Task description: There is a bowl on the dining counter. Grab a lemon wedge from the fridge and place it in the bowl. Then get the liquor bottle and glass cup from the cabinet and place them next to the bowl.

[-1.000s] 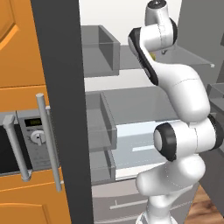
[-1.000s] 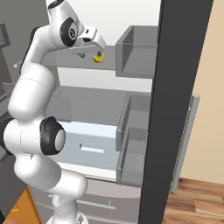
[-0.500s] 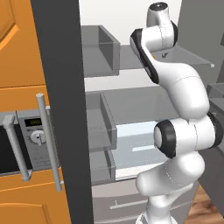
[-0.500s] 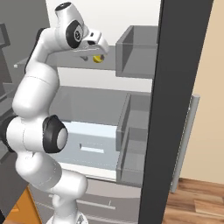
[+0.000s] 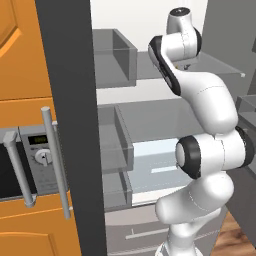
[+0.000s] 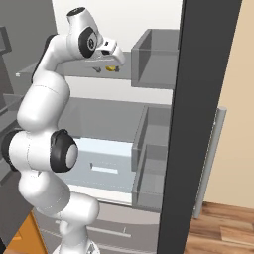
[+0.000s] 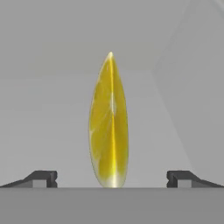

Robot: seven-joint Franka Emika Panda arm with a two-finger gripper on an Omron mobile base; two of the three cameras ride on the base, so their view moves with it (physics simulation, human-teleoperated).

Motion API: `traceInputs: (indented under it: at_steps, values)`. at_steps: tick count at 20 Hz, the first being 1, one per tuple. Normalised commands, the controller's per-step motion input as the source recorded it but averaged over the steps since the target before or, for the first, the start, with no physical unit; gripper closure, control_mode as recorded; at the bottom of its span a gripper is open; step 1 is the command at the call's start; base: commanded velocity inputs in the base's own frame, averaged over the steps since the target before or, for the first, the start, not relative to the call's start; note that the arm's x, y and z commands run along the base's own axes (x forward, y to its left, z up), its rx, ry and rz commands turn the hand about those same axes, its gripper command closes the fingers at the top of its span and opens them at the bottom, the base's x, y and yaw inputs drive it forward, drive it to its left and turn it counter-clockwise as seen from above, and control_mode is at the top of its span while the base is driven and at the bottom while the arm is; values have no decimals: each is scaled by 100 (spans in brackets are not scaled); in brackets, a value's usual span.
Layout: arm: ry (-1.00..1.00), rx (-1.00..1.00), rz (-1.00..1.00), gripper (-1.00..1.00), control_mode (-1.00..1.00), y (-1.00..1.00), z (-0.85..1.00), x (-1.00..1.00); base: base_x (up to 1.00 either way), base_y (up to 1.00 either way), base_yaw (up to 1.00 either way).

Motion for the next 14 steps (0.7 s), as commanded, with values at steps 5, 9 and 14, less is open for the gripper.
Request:
traceInputs:
  at_steps: [5,9,14]
  values:
    - [2,2,0,-100,-100,-4,-20,8,0,0,0]
    - [0,1,0,-100,-100,0,-7,4,0,0,0]
    - [0,0,0,-100,-100,0,-1,-2,0,0,0]
